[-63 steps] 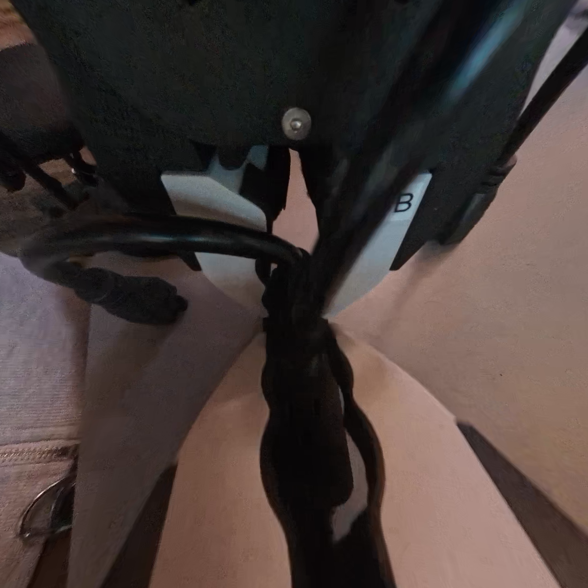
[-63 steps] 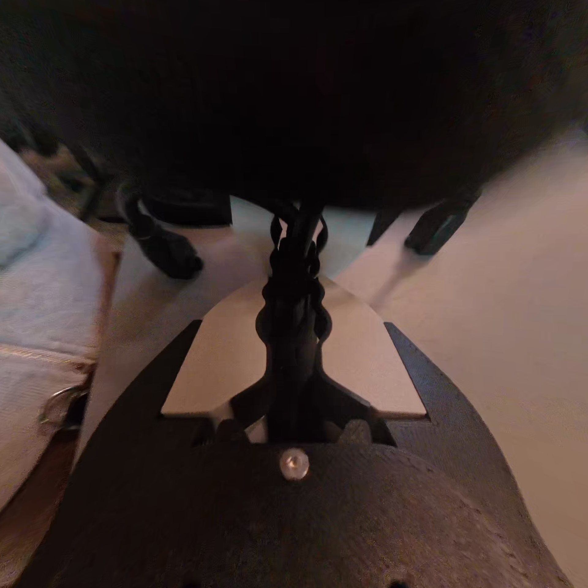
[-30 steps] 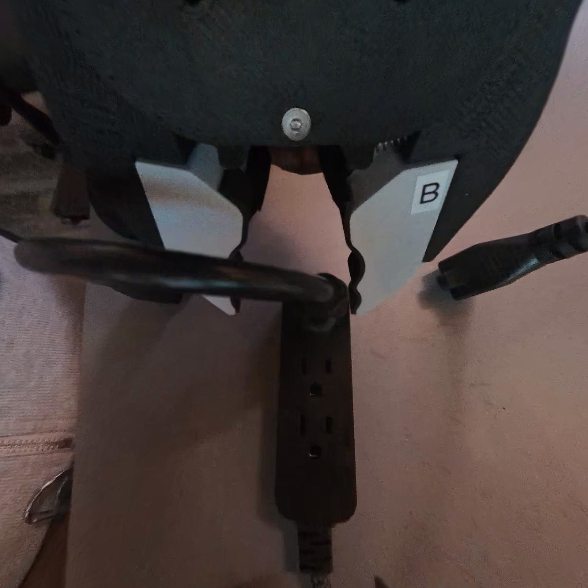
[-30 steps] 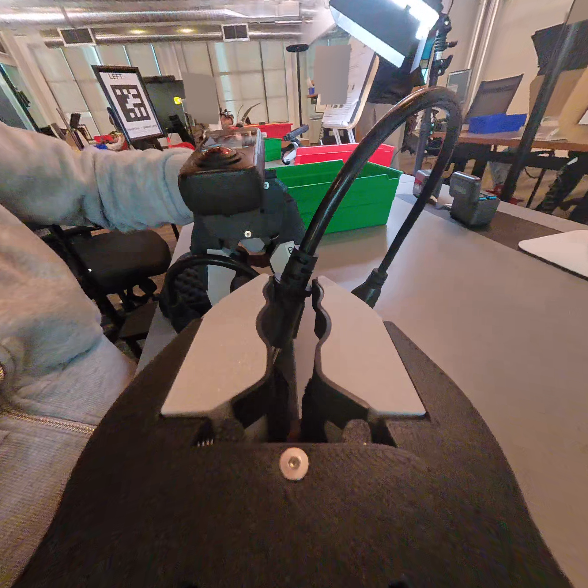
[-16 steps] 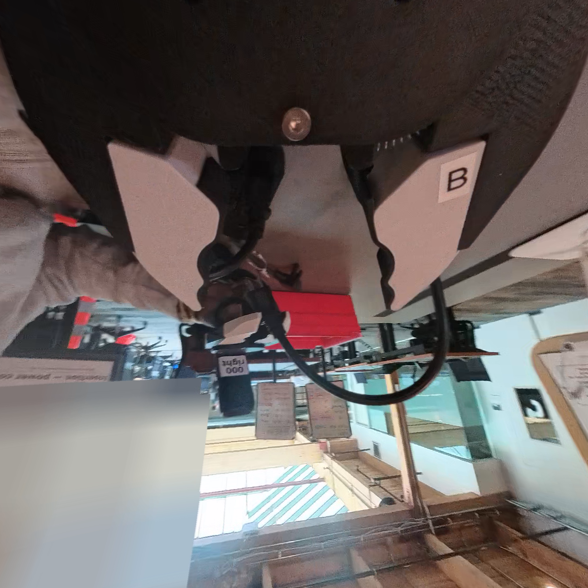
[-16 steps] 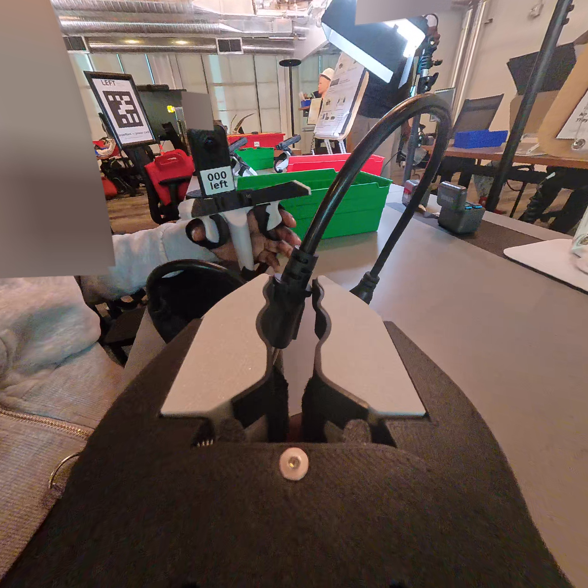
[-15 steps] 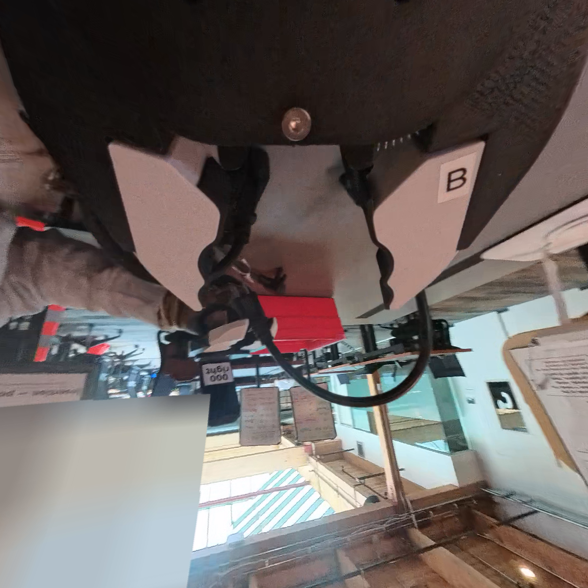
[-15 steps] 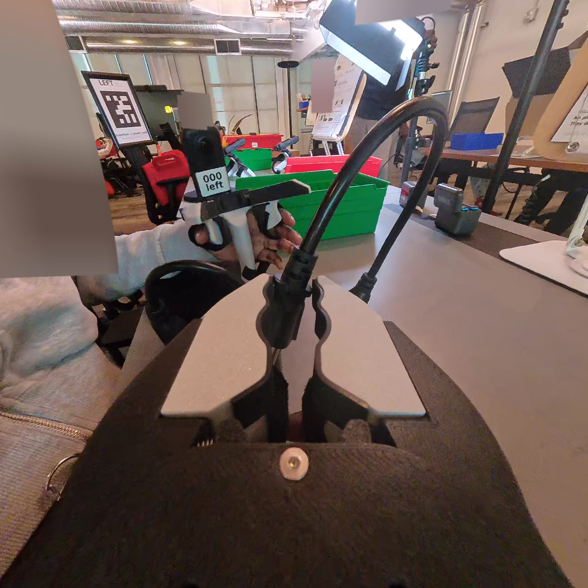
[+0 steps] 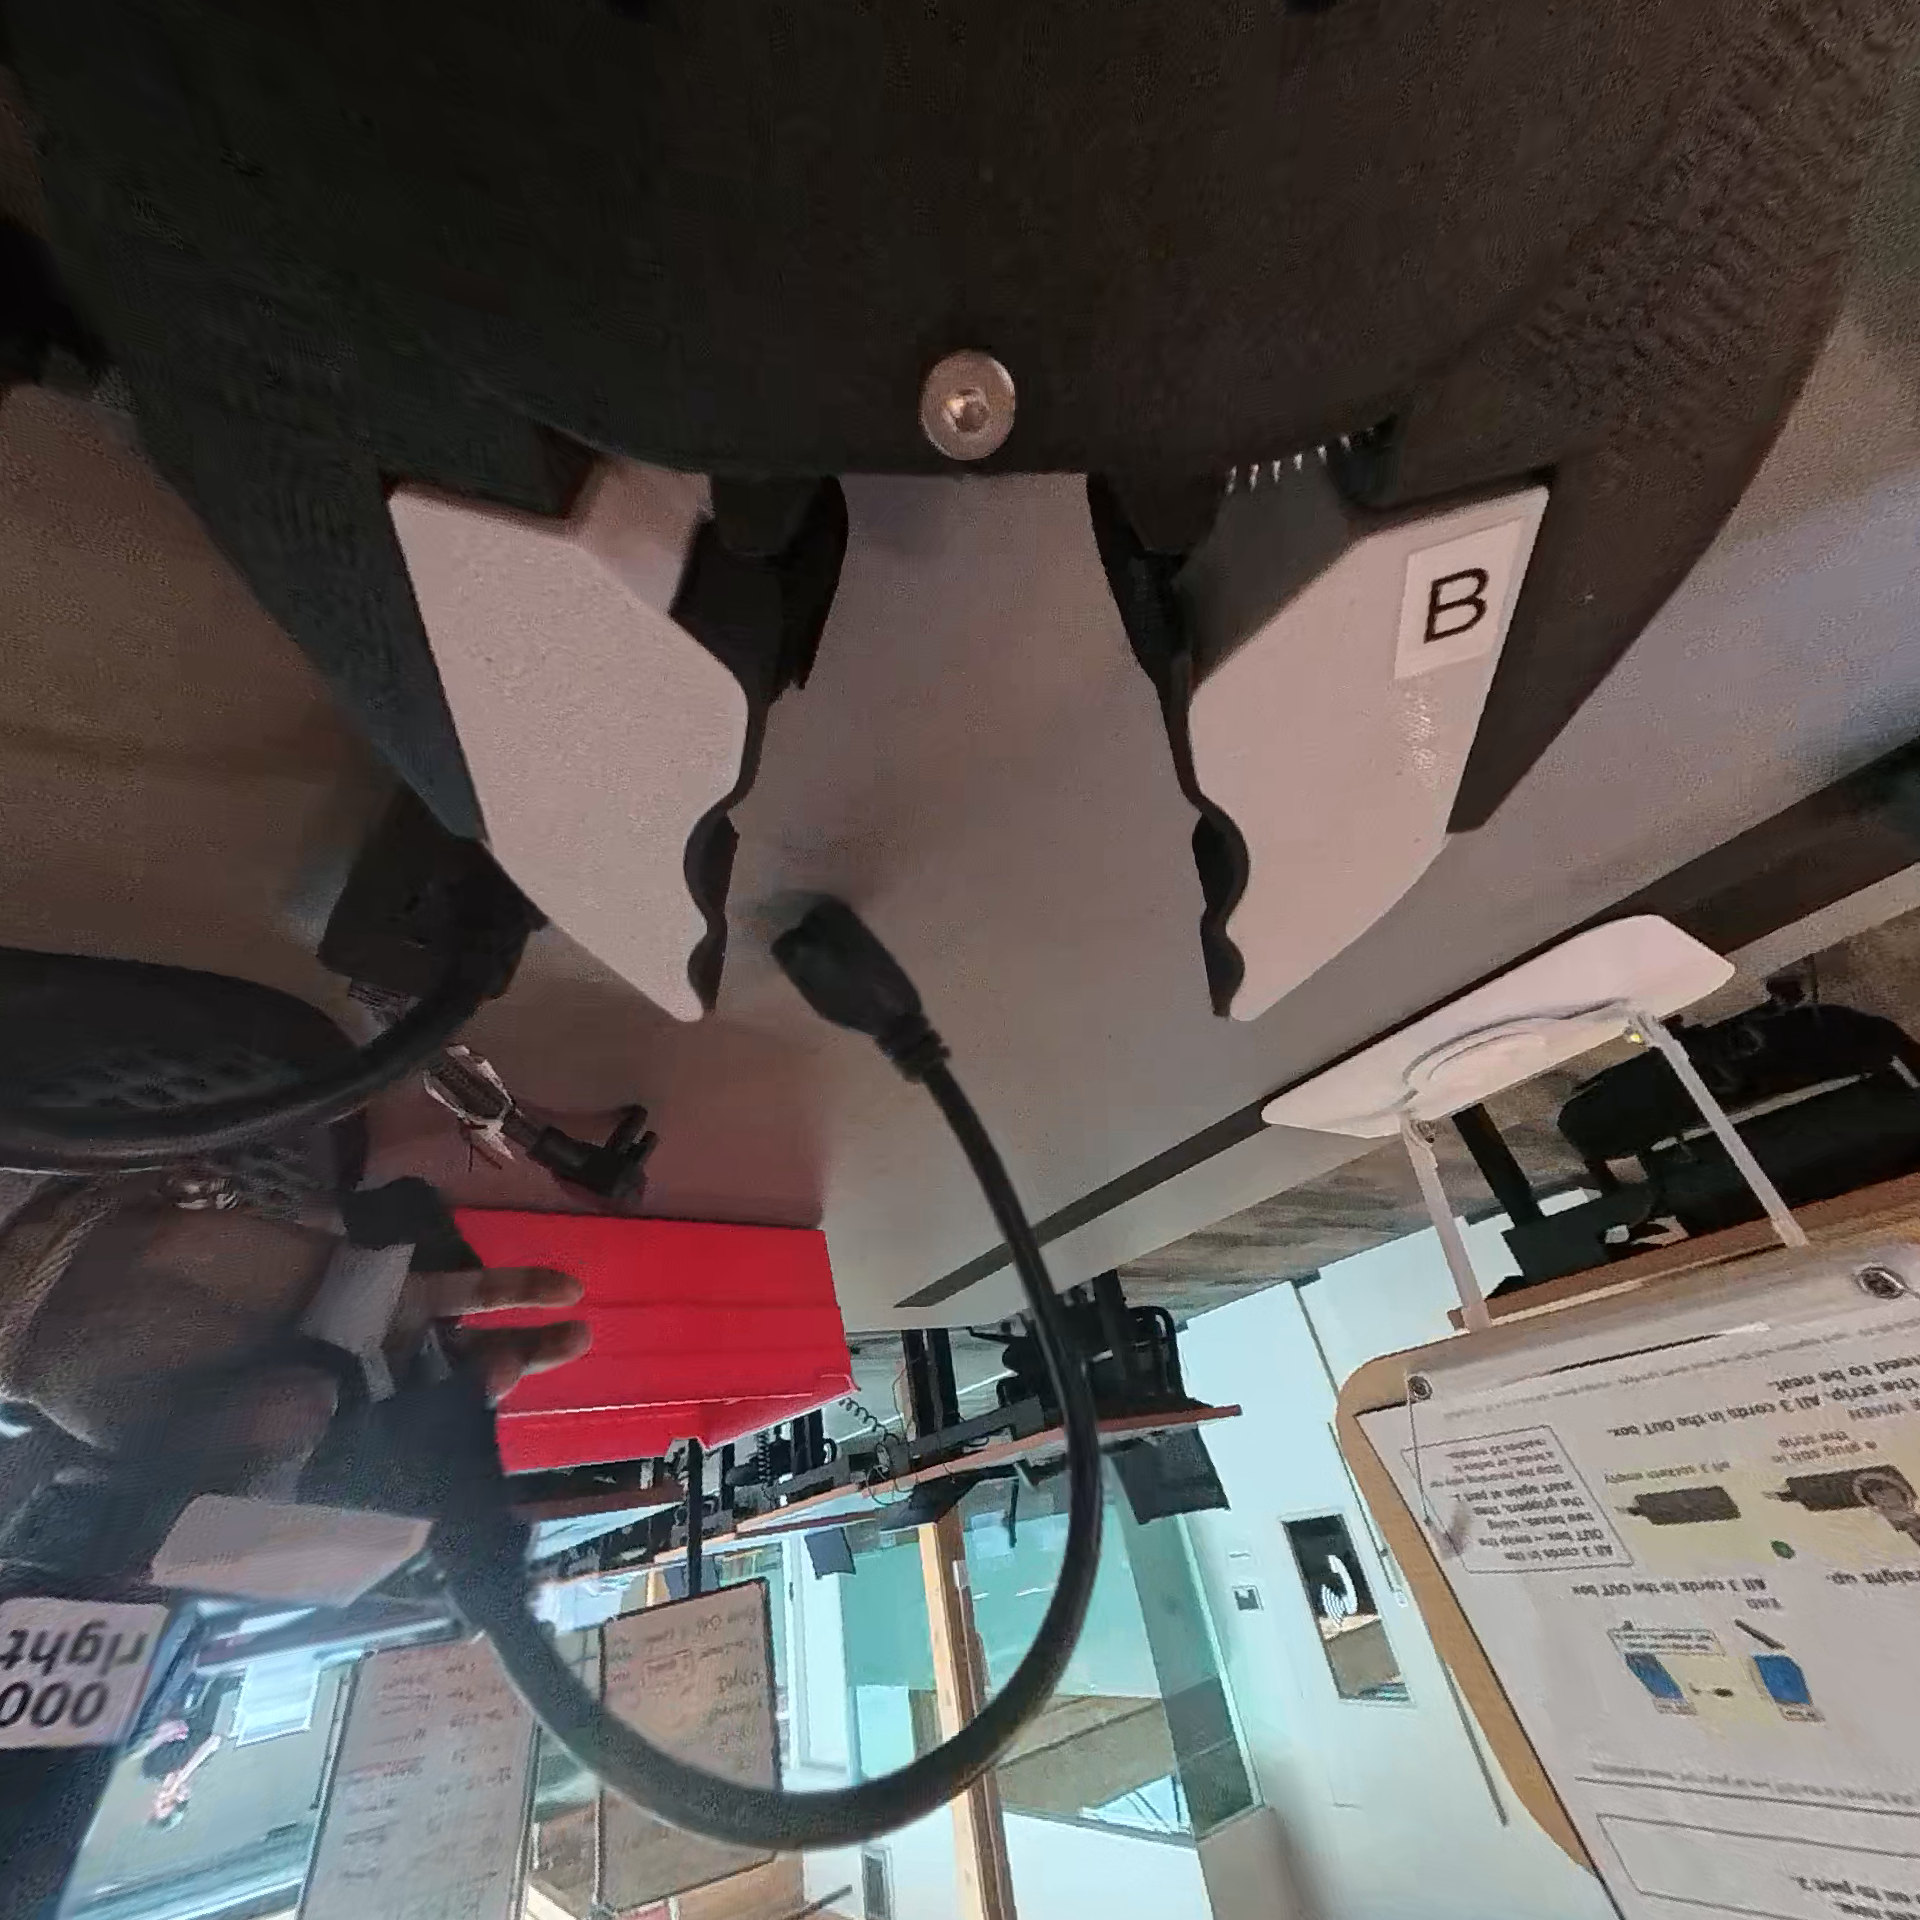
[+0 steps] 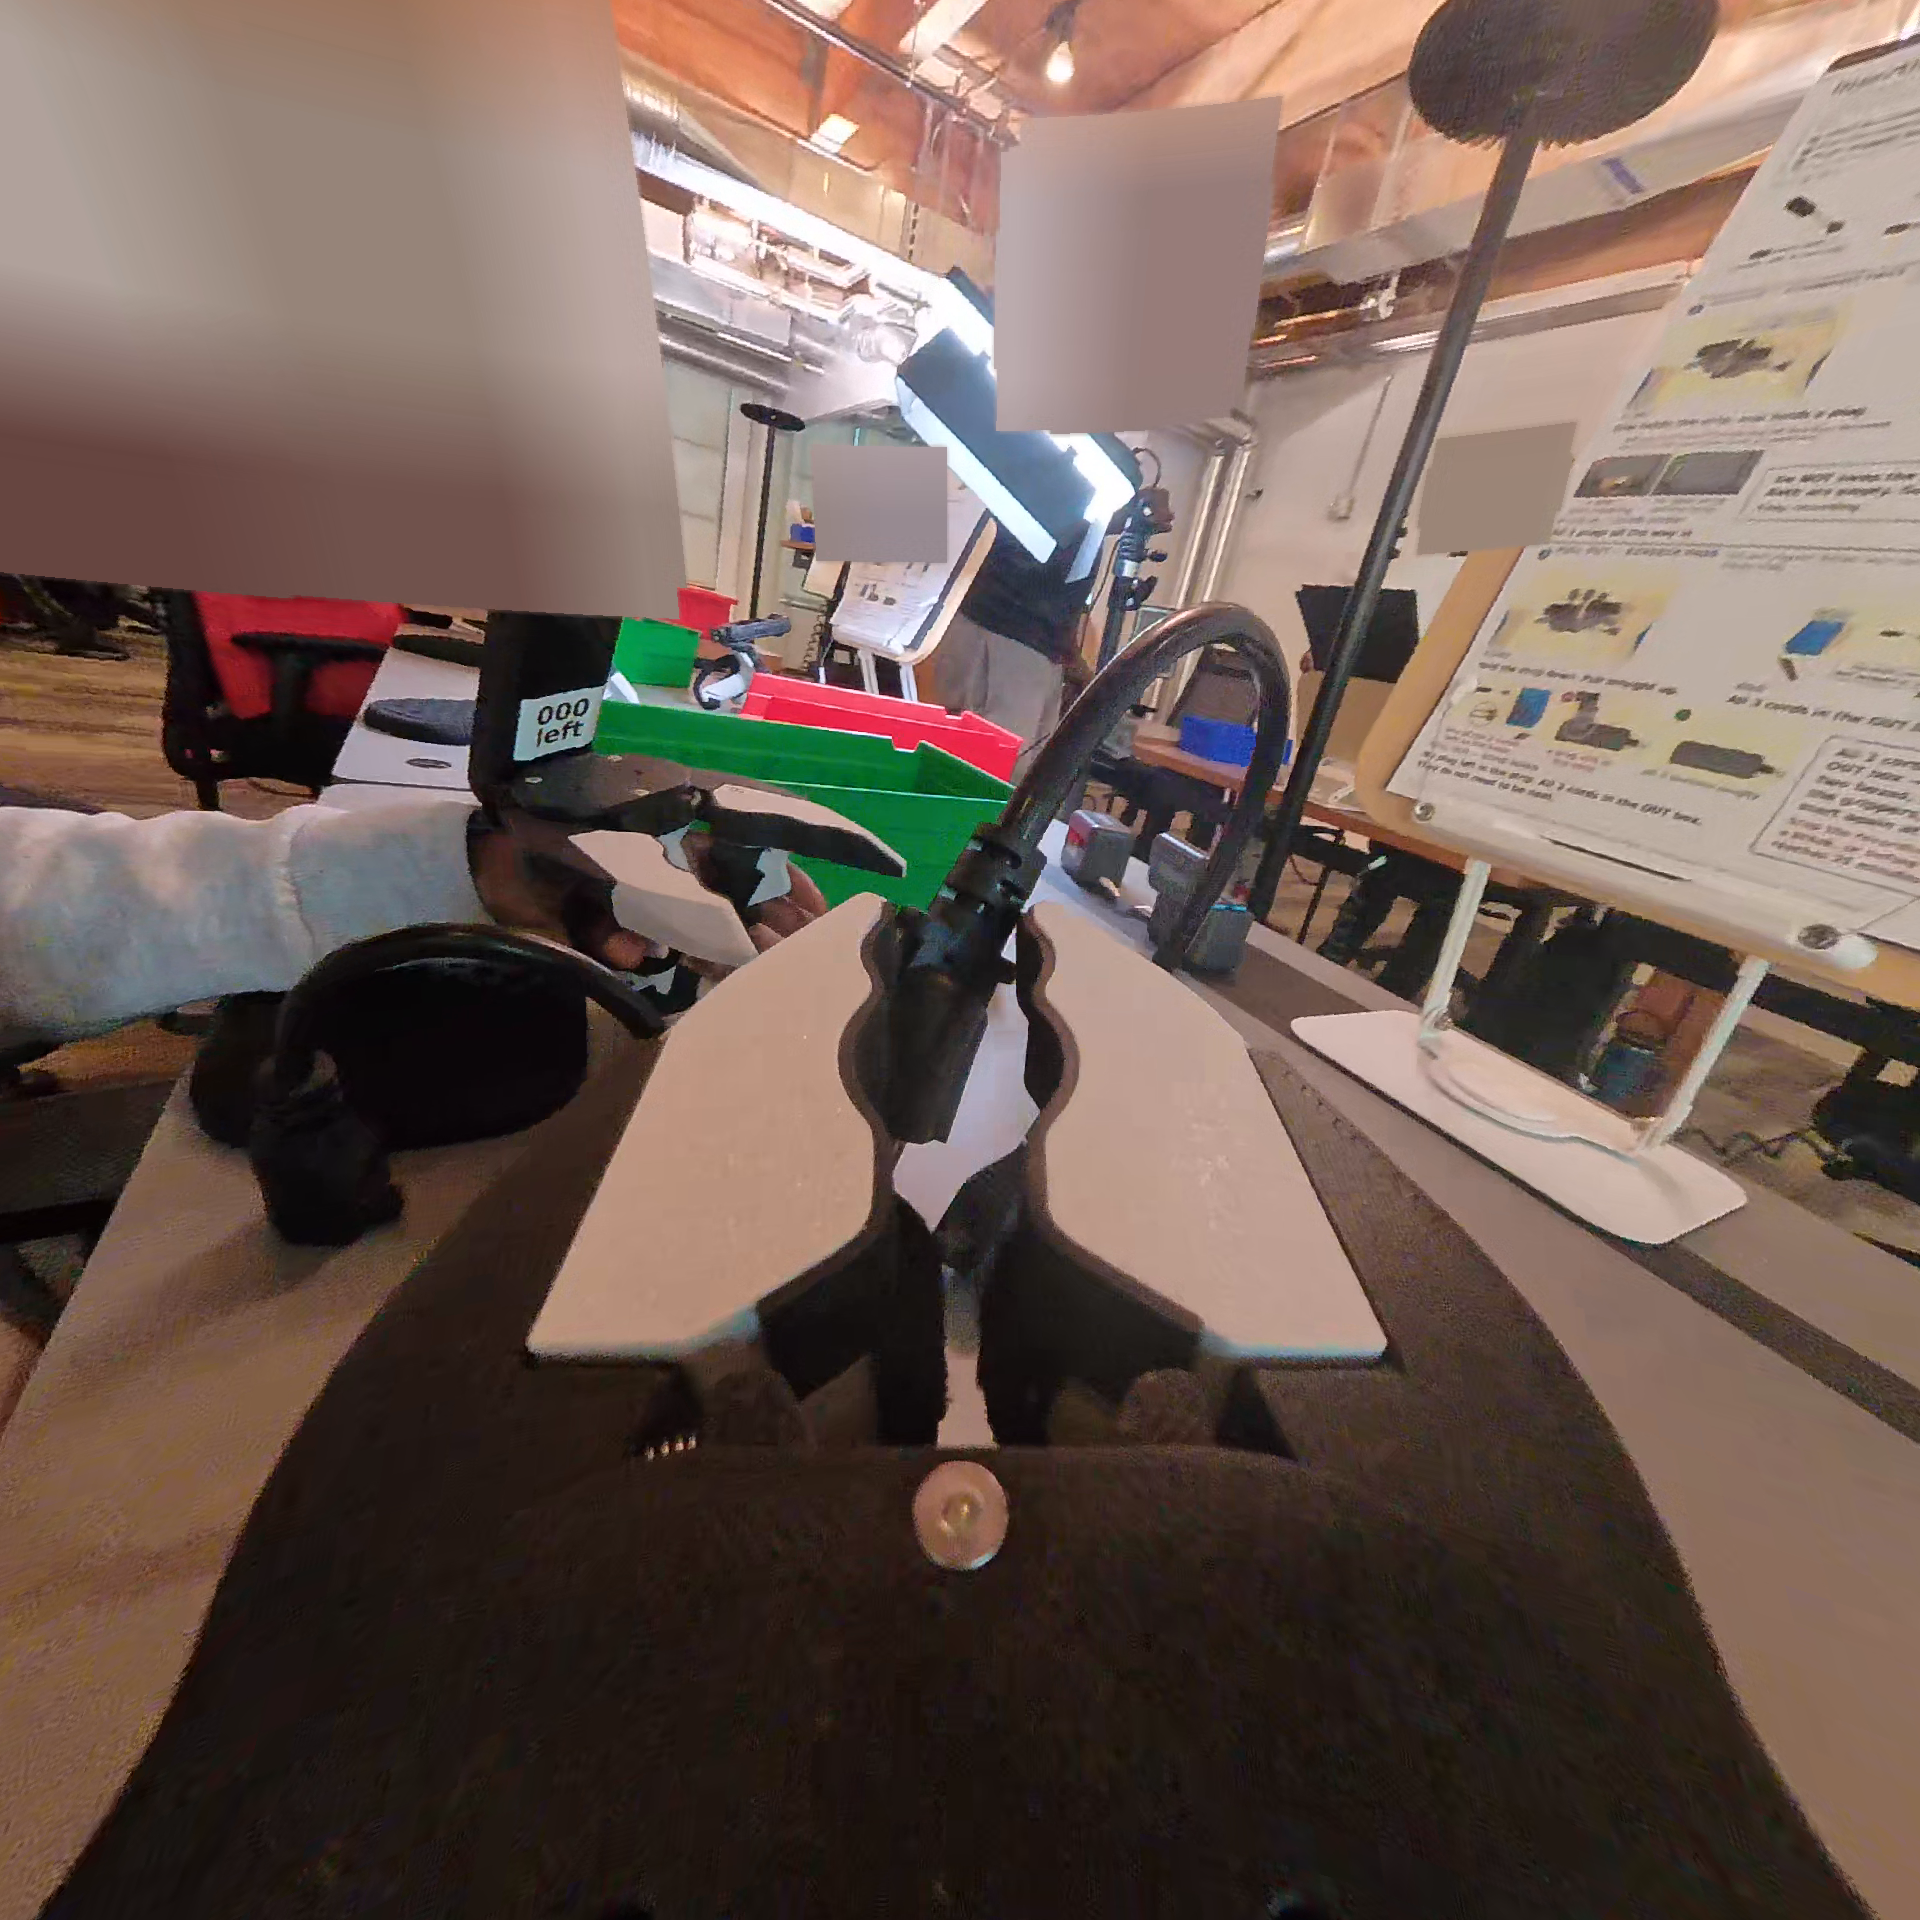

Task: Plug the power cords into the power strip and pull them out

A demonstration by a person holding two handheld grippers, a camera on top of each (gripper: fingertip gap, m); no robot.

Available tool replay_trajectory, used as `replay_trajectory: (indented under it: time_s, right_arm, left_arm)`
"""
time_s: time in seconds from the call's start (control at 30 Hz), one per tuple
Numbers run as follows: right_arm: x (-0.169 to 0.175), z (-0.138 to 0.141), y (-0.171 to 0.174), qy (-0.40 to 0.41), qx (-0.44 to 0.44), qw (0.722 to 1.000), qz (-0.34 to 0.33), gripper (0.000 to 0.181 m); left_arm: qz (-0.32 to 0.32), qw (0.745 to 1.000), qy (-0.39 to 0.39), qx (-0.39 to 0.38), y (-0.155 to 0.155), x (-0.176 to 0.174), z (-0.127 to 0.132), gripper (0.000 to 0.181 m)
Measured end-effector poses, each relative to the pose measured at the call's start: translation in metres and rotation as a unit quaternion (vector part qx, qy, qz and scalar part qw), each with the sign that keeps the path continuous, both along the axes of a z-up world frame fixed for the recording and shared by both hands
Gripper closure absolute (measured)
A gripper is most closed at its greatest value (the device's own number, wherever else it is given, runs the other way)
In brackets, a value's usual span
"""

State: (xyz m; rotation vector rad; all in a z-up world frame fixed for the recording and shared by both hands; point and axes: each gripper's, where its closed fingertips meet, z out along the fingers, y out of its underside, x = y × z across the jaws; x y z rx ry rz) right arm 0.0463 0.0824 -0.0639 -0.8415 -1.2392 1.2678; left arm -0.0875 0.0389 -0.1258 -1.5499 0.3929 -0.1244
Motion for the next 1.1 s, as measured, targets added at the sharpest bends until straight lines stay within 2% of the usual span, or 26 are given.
replay_trajectory:
  time_s: [0.23, 0.4, 0.5, 0.6, 0.7, 0.73, 0.77, 0.8, 0.83, 0.9, 0.93, 0.97, 1.03, 1.1]
  right_arm:
    - [0.009, 0.014, 0.014, 0.018, 0.025, 0.998, -0.052, 0.16]
    - [0.017, 0.04, 0.034, -0.019, 0.115, 0.985, -0.124, 0.16]
    - [0.033, 0.072, 0.047, -0.02, 0.177, 0.969, -0.172, 0.16]
    - [0.063, 0.107, 0.061, 0.009, 0.222, 0.947, -0.23, 0.16]
    - [0.105, 0.126, 0.08, 0.03, 0.258, 0.912, -0.317, 0.162]
    - [0.122, 0.128, 0.09, 0.034, 0.266, 0.894, -0.358, 0.171]
    - [0.14, 0.127, 0.102, 0.035, 0.27, 0.875, -0.401, 0.181]
    - [0.155, 0.12, 0.116, 0.025, 0.269, 0.859, -0.434, 0.181]
    - [0.169, 0.105, 0.135, -0.009, 0.254, 0.846, -0.468, 0.181]
    - [0.193, 0.056, 0.177, -0.111, 0.196, 0.825, -0.519, 0.18]
    - [0.198, 0.035, 0.184, -0.133, 0.17, 0.831, -0.512, 0.18]
    - [0.198, 0.025, 0.182, -0.12, 0.149, 0.85, -0.491, 0.18]
    - [0.197, 0.019, 0.166, -0.069, 0.104, 0.889, -0.44, 0.174]
    - [0.203, 0.016, 0.16, -0.052, 0.062, 0.9, -0.428, 0.152]
  left_arm:
    - [0.016, 0.999, -0.006, -0.044, 0.004, -0.007, -0.016, 0.098]
    - [0.011, 0.998, 0.001, -0.055, 0.005, -0.006, -0.02, 0.098]
    - [0.009, 0.998, -0.001, -0.059, 0.004, -0.005, -0.021, 0.098]
    - [0.01, 0.998, 0.001, -0.057, 0.003, -0.005, -0.02, 0.099]
    - [0.006, 0.998, 0.005, -0.059, 0.003, -0.003, -0.021, 0.1]
    - [0.004, 0.998, 0.006, -0.06, 0.003, -0.002, -0.021, 0.1]
    - [0.002, 0.998, 0.008, -0.061, 0.003, -0.002, -0.022, 0.1]
    - [0.002, 0.998, 0.011, -0.063, 0.003, -0.001, -0.022, 0.1]
    - [0.001, 0.998, 0.012, -0.064, 0.003, -0.001, -0.023, 0.1]
    - [0.0, 0.998, 0.013, -0.065, 0.003, 0.0, -0.023, 0.1]
    - [-0.001, 0.998, 0.015, -0.065, 0.003, 0.0, -0.024, 0.1]
    - [-0.002, 0.998, 0.018, -0.066, 0.003, 0.001, -0.024, 0.1]
    - [-0.006, 0.997, 0.025, -0.068, 0.003, 0.003, -0.026, 0.1]
    - [-0.007, 0.997, 0.031, -0.072, 0.004, 0.004, -0.028, 0.1]
